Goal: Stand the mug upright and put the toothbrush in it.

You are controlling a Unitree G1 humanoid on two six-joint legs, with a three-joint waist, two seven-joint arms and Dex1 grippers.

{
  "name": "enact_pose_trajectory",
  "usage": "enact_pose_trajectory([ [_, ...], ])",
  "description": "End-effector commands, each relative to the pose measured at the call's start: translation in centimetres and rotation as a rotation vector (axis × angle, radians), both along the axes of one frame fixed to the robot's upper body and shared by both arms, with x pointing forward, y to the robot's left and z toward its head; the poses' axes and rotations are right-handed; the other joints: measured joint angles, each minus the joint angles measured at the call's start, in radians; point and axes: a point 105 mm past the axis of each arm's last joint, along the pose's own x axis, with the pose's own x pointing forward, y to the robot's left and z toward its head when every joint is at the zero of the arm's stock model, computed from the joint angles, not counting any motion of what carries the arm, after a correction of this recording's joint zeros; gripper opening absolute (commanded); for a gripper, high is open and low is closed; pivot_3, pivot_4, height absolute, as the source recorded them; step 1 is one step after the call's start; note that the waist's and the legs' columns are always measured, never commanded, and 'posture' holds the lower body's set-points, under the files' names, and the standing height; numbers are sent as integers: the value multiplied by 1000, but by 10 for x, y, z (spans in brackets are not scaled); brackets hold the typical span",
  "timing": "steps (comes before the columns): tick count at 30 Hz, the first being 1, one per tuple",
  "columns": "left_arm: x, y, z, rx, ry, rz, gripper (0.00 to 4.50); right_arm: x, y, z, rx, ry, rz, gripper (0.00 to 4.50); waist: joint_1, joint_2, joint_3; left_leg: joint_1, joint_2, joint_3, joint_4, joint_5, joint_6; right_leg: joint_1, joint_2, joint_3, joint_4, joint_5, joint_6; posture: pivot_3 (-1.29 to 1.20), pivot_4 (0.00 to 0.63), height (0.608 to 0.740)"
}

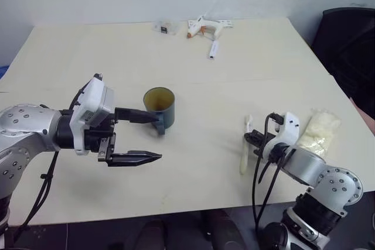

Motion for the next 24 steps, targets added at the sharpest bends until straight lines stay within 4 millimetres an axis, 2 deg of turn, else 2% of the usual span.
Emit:
enact_pose_trajectory([
  [1, 1, 8, 7, -20, -40, 62, 4500, 18, 7, 45, -35, -193, 82, 197, -2, 2, 2, 0, -1, 1, 0, 0, 0, 0, 0, 0, 0, 0, 0, 0, 150, 740],
  [4, 3, 16, 19, -102, -45, 146, 4500, 30, 36, 90, -28, -381, 243, 197, -6, 4, 2, -1, -1, 1, 0, 0, 0, -1, 0, 1, 0, 0, 1, 0, 150, 740],
  [7, 7, 32, 32, -192, -47, 267, 4500, 32, 84, 129, 30, -559, 442, 197, -11, 4, 3, 0, 1, 0, 0, 0, 0, -2, 2, 0, 1, 0, 0, 0, 150, 740],
  [10, 5, 48, 37, -254, -47, 375, 4500, 37, 126, 152, 41, -700, 567, 197, -12, 5, 3, -1, 2, 1, -1, 0, 0, -3, 2, 0, 6, 0, -1, 0, 150, 740],
  [12, 2, 59, 36, -266, -47, 452, 4500, 44, 161, 165, 42, -808, 624, 197, -8, 5, 3, -1, 4, 0, -1, 0, 0, -4, 1, 0, 6, 0, -1, 0, 150, 740],
  [15, -5, 66, 30, -247, -42, 508, 4500, 55, 192, 173, 43, -906, 630, 197, -11, 4, 3, -2, 4, 3, -1, 0, -1, -5, -1, 1, 6, 0, 0, 0, 150, 740],
  [20, -13, 69, 28, -224, -59, 550, 4500, 79, 215, 173, 46, -956, 579, 197, -1, 3, 2, -4, 2, 0, -1, 0, -3, -4, -5, -3, 4, 0, 0, 0, 150, 740],
  [24, -15, 69, 28, -217, -67, 561, 4500, 81, 229, 161, 32, -950, 621, 197, -4, 3, 2, -4, 0, 0, -1, 0, -3, -4, -18, -15, 3, 0, 0, 0, 150, 740],
])
